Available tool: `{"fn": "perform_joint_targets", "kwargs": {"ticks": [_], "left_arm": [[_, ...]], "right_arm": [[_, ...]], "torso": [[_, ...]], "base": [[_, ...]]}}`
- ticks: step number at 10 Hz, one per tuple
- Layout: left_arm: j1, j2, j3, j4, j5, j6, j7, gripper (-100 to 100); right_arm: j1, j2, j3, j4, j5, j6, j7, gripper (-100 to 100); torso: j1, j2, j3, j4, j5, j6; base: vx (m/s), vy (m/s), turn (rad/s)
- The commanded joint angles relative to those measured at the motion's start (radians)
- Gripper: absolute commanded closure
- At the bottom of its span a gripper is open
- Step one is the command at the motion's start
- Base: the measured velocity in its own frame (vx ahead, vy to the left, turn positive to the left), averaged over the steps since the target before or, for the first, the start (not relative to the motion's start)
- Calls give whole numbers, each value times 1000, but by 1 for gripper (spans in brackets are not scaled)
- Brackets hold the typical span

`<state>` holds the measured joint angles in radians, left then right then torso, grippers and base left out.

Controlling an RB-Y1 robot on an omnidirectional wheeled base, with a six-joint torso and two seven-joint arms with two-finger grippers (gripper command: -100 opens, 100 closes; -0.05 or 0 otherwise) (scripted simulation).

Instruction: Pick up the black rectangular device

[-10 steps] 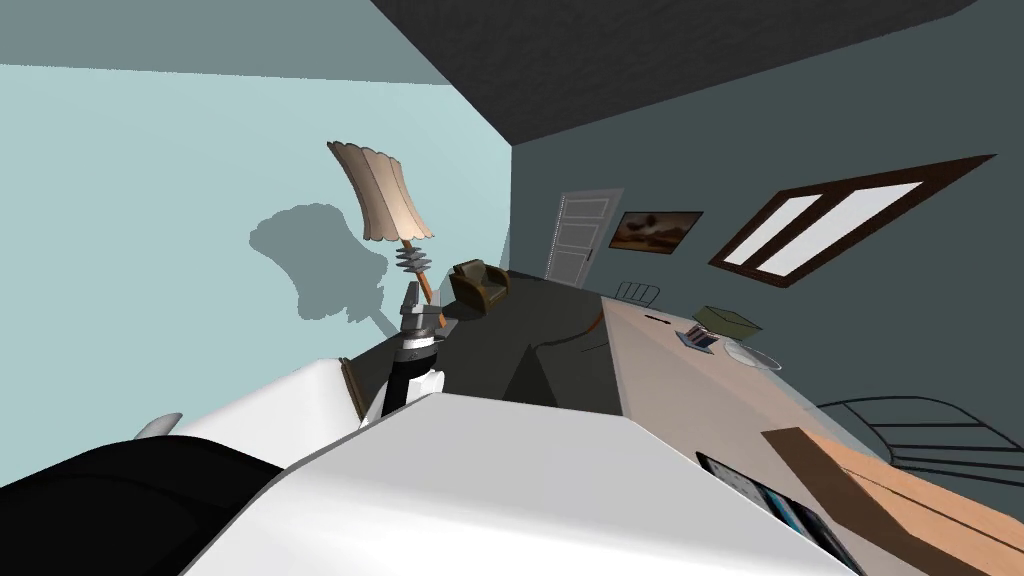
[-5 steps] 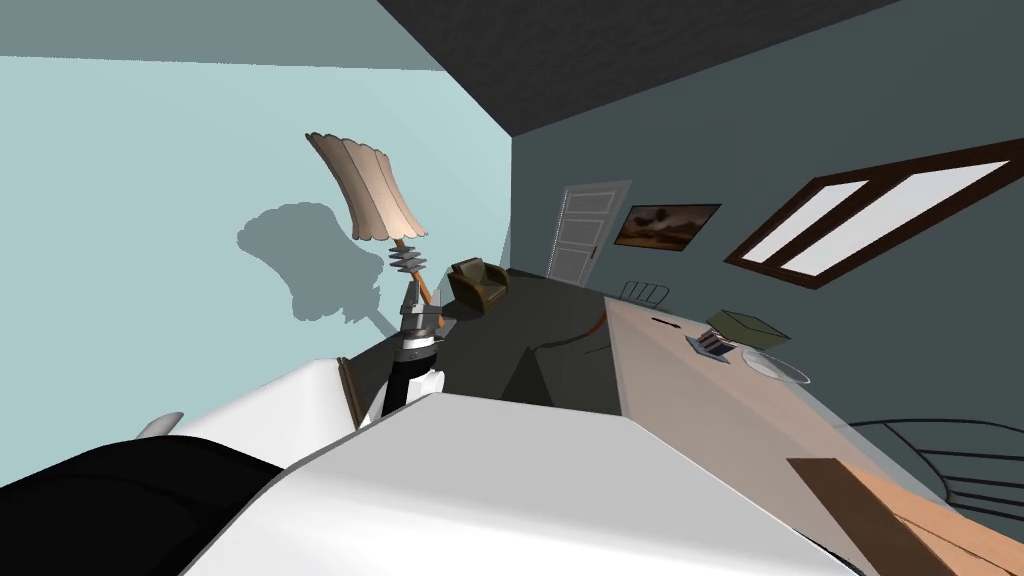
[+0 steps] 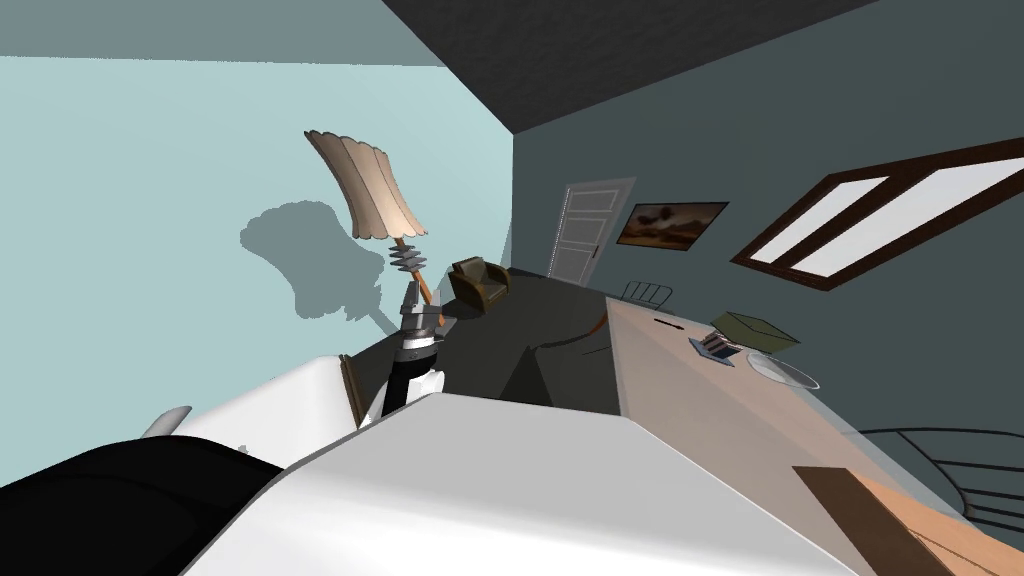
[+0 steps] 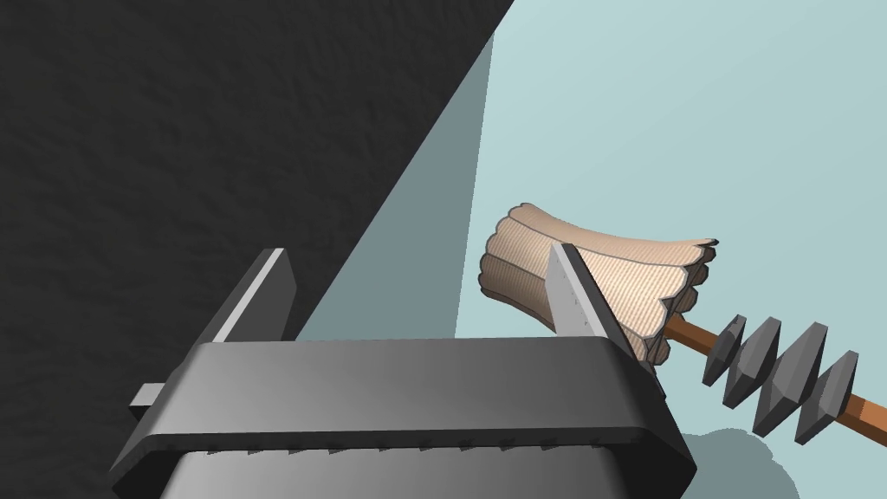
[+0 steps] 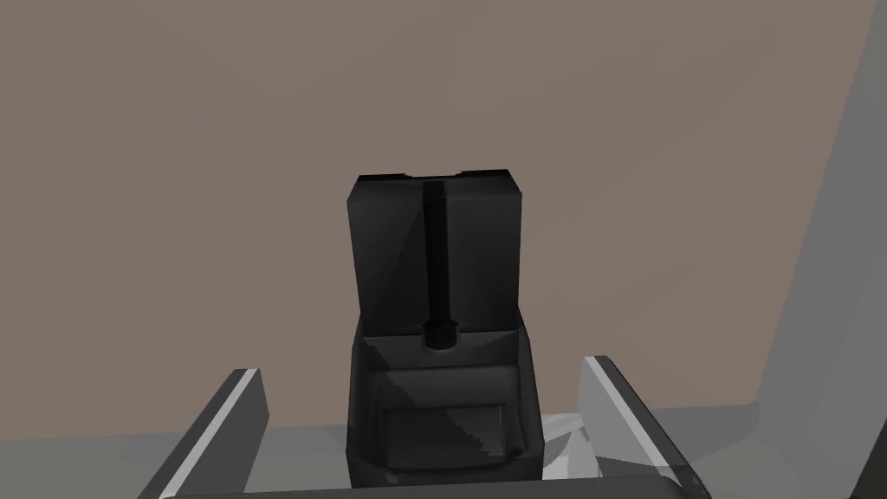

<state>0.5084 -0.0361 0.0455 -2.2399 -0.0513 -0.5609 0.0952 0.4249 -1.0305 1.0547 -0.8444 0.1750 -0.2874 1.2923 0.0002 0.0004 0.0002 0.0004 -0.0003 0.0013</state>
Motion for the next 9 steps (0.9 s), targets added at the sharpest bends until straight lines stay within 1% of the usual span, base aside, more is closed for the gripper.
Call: {"fn": "perform_joint_targets", "kwargs": {"ticks": [1,2,3,4,8,9], "left_arm": [[0,0,0,0,0,0,0,0],[0,0,0,0,0,0,0,0],[0,0,0,0,0,0,0,0],[0,0,0,0,0,0,0,0],[0,0,0,0,0,0,0,0],[0,0,0,0,0,0,0,0]], "right_arm": [[-7,35,-2,15,11,18,-6,-100],[-14,64,-3,28,20,32,-11,-100],[-3,41,-5,3,13,30,-5,-100],[-3,42,-5,-1,14,37,-7,100],[-2,43,-5,-1,14,36,-7,100],[-2,43,-5,-1,14,36,-7,0]], "torso": [[0,0,0,0,0,0],[0,0,0,0,0,0],[-1,1,1,0,0,0],[1,0,0,0,0,0],[3,-1,-1,0,1,0],[3,-1,-1,0,1,0]], "base": [[-24,-62,61],[-42,-67,64],[-23,-33,17],[-5,-6,-9],[0,0,0],[0,0,0]]}}
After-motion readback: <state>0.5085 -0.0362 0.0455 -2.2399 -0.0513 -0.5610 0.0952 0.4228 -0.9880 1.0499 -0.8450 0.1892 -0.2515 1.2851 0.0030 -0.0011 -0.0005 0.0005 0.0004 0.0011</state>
